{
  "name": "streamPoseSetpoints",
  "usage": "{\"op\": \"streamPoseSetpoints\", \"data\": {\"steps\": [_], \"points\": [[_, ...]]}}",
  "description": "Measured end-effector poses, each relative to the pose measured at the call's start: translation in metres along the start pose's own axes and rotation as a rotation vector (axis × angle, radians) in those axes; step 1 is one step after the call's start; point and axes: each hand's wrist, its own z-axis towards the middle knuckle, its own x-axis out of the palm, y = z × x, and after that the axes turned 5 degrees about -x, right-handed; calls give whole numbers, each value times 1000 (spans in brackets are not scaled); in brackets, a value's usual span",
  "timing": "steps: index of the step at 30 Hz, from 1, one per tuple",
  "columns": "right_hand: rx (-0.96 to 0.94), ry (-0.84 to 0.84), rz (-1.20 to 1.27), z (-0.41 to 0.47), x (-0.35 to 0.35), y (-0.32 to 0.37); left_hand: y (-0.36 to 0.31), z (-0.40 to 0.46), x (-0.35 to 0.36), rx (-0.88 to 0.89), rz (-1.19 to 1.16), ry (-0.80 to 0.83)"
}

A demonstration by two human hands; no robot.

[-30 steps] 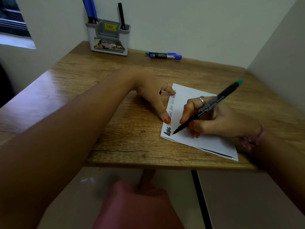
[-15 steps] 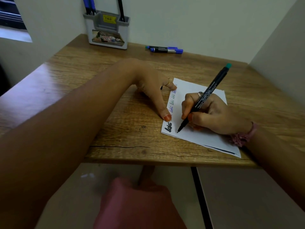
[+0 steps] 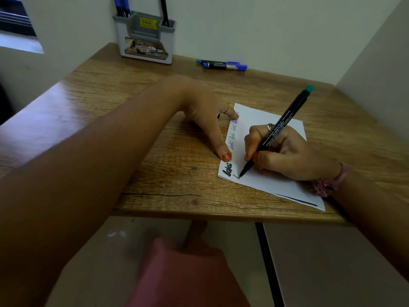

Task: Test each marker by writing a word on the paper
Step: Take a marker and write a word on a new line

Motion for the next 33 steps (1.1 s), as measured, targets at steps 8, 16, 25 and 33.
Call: {"op": "streamPoseSetpoints", "data": {"steps": [8,16,25,33], "points": [[5,-29,8,0,-2,-3,0,0,0,1,-5,1],[17,-50,-33,0,0,-1,0,0,0,2,4,5],[42,-77,-27,1,-1,-3,0,1,0,0,-9,4],[18,-66,-14,1,-3,-6,0,-1,0,5,-4,5]]}}
